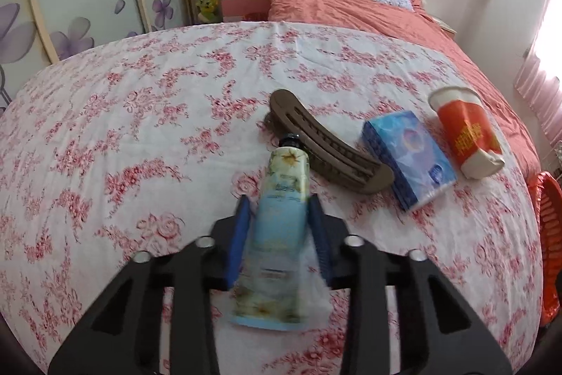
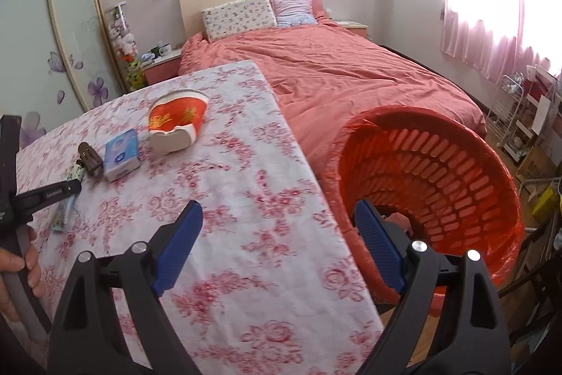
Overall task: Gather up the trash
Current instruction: 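Grasp the blue-white tube with the left gripper, then grasp the red-white paper cup with the right gripper while the left holds the tube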
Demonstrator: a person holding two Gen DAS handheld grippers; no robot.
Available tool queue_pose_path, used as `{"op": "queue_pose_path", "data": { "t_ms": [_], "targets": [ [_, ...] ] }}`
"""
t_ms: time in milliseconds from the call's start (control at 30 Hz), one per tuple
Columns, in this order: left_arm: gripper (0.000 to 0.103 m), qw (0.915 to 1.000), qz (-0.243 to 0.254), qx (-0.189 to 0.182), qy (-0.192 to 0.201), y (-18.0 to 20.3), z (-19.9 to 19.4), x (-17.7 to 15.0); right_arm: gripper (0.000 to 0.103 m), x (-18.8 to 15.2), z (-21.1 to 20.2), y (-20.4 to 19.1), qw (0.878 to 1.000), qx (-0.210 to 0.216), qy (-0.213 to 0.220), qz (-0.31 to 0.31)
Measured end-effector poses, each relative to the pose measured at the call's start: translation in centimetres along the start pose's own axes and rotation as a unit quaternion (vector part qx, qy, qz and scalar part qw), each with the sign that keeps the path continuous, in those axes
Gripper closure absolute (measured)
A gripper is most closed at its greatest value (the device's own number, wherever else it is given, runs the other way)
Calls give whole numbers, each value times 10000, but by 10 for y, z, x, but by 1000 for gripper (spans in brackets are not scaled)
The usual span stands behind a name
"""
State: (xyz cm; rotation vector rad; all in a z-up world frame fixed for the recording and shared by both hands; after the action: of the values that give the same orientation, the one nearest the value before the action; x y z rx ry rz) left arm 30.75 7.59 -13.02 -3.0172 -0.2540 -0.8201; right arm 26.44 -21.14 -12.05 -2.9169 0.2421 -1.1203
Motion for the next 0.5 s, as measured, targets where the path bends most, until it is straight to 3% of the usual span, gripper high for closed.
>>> {"op": "queue_pose_path", "data": {
  "t_ms": [233,500],
  "targets": [
    [73,9996,-141,239,-4,-43,-4,-5,17,11,14,-29,9997,196,-97,-123],
    [72,9993,-163,345,63,-85,-3,-1,17,45,52,-84,9982,498,-272,-181]
  ]
}}
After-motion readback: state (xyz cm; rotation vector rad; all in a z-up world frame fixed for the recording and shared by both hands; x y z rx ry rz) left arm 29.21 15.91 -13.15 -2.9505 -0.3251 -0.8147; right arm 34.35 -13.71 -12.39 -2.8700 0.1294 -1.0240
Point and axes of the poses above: each gripper's, at about its wrist camera, not at the fingertips, and z roughly the way its jaws point, y to its right, x to its top, the point moved 6 cm from there along z, roughly the way its jaws point, and after that the axes turned 7 degrees about -y, right-handed, at the moved point
